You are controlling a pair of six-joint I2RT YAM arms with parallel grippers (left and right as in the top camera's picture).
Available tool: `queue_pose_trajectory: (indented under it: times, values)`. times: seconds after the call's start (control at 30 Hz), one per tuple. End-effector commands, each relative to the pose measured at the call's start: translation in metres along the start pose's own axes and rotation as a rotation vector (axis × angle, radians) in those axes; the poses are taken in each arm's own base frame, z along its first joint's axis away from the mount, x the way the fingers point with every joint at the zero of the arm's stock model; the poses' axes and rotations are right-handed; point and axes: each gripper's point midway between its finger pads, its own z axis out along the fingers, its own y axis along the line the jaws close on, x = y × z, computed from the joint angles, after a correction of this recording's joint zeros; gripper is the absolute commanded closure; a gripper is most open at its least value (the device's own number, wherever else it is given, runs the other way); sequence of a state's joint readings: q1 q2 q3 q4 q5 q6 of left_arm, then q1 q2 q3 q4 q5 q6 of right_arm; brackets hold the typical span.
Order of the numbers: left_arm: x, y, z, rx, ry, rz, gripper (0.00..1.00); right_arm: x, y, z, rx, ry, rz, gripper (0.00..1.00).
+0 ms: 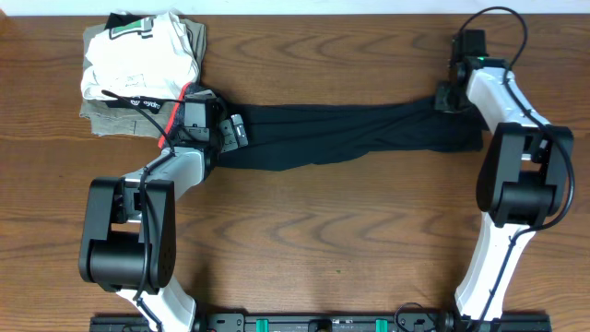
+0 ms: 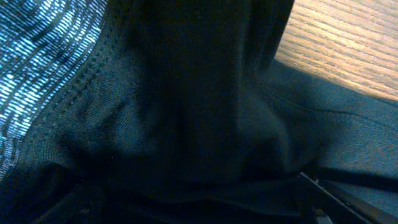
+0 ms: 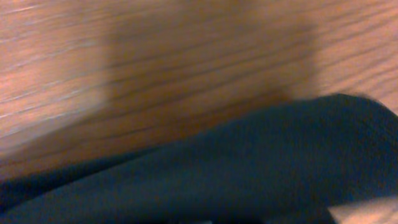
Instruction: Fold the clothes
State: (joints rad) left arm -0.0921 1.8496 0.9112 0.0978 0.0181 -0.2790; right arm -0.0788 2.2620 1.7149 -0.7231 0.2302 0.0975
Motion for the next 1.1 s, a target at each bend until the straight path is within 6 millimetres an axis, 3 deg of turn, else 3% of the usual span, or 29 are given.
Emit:
queue_pose_trajectory:
  times: [0.0, 0.2, 0.33, 0.47, 0.6, 0.67, 0.7, 0.77, 0.9, 1.07]
  values:
    - [0.002, 0.015, 0.003, -0.054, 0.006, 0.004, 0.01, 0.004, -0.013, 0.013, 0.023, 0.015, 0.013, 0.85]
    - [0.002, 0.015, 0.003, -0.054, 0.006, 0.004, 0.02, 0.009, -0.013, 0.026, 0.022, 0.032, 0.016, 0.85]
    - [0.002, 0.015, 0.003, -0.054, 0.006, 0.005, 0.02, 0.008, -0.031, 0.023, 0.118, 0.026, 0.071, 0.87]
    - [0.002, 0.015, 0.003, -0.054, 0.006, 0.005, 0.01, -0.003, -0.040, 0.003, 0.150, -0.003, 0.111, 0.82]
    - [0.002, 0.015, 0.003, -0.054, 0.007, 0.005, 0.02, -0.023, -0.055, -0.032, 0.163, -0.056, 0.180, 0.72]
    - [0.002, 0.015, 0.003, -0.054, 0.007, 0.005, 0.01, -0.032, -0.061, -0.052, 0.162, -0.074, 0.191, 0.62]
    - [0.002, 0.015, 0.003, -0.054, 0.007, 0.005, 0.02, -0.036, -0.065, -0.062, 0.162, -0.082, 0.197, 0.48]
    - [0.002, 0.016, 0.003, -0.054, 0.008, 0.005, 0.02, -0.040, -0.073, -0.078, 0.163, -0.087, 0.226, 0.41]
    - [0.003, 0.016, 0.003, -0.056, 0.013, 0.005, 0.01, -0.031, -0.075, -0.101, 0.095, -0.032, 0.289, 0.37]
    - [0.003, 0.016, 0.003, -0.056, 0.013, 0.005, 0.02, -0.003, -0.059, -0.097, -0.066, 0.106, 0.315, 0.36]
